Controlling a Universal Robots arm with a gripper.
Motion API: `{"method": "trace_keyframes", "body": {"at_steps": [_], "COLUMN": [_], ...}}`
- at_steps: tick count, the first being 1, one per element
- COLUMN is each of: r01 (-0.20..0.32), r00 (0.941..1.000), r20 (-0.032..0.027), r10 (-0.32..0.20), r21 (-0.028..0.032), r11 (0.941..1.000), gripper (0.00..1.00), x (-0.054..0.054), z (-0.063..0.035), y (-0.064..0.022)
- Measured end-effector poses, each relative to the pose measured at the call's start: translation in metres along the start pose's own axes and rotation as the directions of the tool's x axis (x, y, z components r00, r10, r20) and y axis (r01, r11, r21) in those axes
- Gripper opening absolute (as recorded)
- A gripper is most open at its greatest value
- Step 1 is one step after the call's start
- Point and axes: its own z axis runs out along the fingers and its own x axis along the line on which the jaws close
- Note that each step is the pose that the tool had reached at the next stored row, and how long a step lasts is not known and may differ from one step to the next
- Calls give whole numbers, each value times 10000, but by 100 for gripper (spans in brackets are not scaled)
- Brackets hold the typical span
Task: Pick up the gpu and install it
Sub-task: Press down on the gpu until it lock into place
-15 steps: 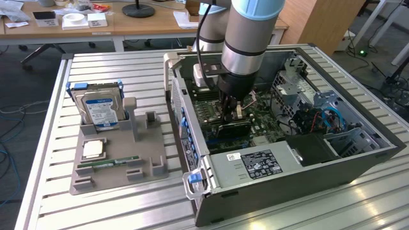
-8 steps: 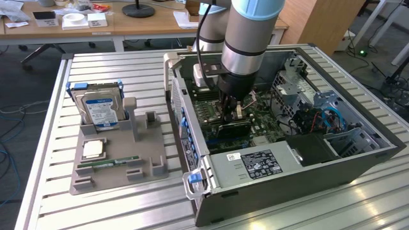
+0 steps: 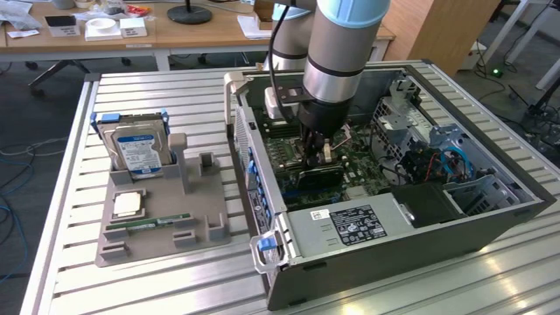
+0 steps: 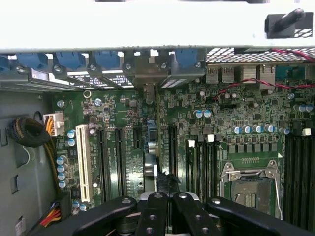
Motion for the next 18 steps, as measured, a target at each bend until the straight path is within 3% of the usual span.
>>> {"method": "trace_keyframes", "body": {"at_steps": [18], "r01": [1], "r00": [10000], "r20": [-21], "r10": [-1], "r21": [-7], "r11": [10000], "gripper": [11], "x": [-24], "z": [-482], "y": [-12]}}
